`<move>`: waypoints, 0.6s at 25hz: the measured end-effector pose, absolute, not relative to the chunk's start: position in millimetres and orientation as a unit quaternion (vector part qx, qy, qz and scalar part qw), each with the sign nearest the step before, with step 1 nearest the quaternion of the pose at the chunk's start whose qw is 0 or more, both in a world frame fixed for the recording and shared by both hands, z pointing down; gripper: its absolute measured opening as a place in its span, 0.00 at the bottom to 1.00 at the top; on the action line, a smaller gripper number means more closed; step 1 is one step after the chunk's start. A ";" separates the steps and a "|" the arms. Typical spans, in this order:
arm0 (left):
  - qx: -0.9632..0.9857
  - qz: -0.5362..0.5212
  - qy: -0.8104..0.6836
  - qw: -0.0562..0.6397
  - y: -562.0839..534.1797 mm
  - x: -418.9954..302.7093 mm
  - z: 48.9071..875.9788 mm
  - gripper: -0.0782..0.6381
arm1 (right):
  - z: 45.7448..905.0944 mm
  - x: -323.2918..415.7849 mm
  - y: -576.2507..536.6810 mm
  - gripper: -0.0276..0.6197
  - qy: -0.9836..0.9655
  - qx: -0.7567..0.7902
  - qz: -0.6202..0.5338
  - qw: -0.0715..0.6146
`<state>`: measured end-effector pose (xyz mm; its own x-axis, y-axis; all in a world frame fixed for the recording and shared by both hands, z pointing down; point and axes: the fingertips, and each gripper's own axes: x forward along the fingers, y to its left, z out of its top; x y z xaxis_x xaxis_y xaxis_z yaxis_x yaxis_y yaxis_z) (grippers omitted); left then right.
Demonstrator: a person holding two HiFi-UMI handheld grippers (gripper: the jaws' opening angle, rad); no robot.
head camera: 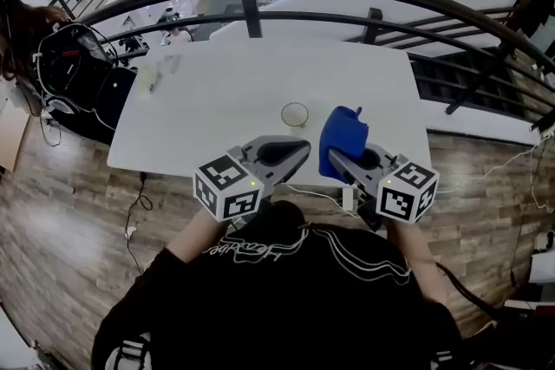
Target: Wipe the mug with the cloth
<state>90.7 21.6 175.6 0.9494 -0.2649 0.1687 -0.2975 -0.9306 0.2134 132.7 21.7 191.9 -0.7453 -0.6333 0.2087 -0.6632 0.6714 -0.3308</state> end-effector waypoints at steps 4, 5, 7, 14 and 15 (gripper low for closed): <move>0.979 0.072 -0.148 0.123 20.2 95.6 175.0 0.12 | 190.7 136.1 19.9 0.12 -0.915 0.349 0.198 0.039; 0.978 0.072 -0.149 0.123 18.6 94.6 175.1 0.12 | 190.3 134.9 18.8 0.12 -0.916 0.347 0.197 0.040; 0.978 0.070 -0.152 0.128 16.5 90.6 176.8 0.12 | 191.4 131.3 16.8 0.12 -0.917 0.345 0.196 0.044; 0.977 0.068 -0.154 0.134 11.1 83.8 176.9 0.12 | 193.1 125.8 8.7 0.12 -0.916 0.341 0.204 0.047; 0.976 0.064 -0.157 0.137 9.3 82.0 177.8 0.12 | 194.8 124.3 7.9 0.12 -0.917 0.340 0.204 0.049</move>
